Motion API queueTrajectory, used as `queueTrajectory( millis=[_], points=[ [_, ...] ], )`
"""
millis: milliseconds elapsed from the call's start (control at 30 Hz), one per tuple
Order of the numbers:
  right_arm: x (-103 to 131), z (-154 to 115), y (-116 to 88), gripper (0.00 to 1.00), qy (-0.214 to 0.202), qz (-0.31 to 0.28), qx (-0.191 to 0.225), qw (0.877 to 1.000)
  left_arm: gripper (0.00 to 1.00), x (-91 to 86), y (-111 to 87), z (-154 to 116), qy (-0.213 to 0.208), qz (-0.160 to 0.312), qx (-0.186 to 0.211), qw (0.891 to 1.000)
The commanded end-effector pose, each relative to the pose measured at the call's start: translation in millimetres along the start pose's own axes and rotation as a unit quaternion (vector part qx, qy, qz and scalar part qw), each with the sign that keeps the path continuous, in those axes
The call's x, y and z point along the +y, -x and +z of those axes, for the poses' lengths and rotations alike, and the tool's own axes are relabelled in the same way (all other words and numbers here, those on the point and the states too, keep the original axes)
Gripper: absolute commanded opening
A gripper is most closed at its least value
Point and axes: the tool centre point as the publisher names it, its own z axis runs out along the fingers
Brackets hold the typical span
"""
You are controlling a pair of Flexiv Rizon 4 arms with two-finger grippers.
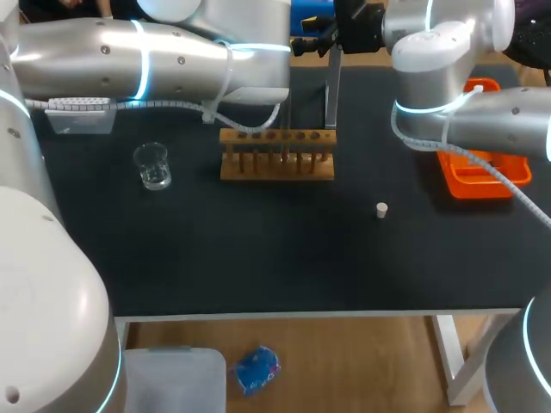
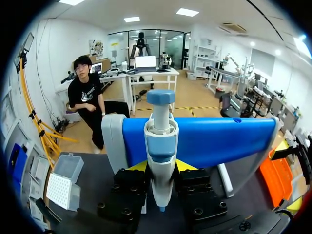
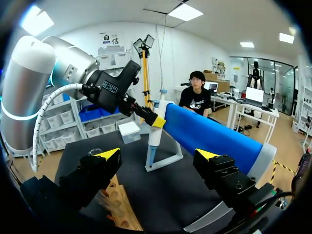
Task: Invert the test tube, pick up the pipette, mount the tip to pipette, aspirate from beaker and dispense into the tube, eject the tip, return the pipette, and cap with the stopper.
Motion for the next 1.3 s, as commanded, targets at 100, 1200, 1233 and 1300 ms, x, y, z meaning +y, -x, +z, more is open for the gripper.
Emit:
queueTrajectory(
  millis=[100, 1200, 1233, 1300],
  points=[
    [0, 0, 0, 1.0, 0.0, 0.0, -0.001, 1.0, 0.15, 5.4, -0.3, 4, 0.0, -0.002, 0.003, 1.0],
    [0, 0, 0, 1.0, 0.0, 0.0, -0.001, 1.0, 0.44, 3.0, -2.4, -4, -0.012, -0.003, -0.001, 1.0],
    [0, 0, 0, 1.0, 0.0, 0.0, -0.001, 1.0, 0.44, 2.7, -2.5, -5, -0.013, -0.002, -0.001, 1.0],
    [0, 0, 0, 1.0, 0.0, 0.0, -0.001, 1.0, 0.45, 2.0, -2.4, -6, -0.013, -0.001, -0.003, 1.0]
  ],
)
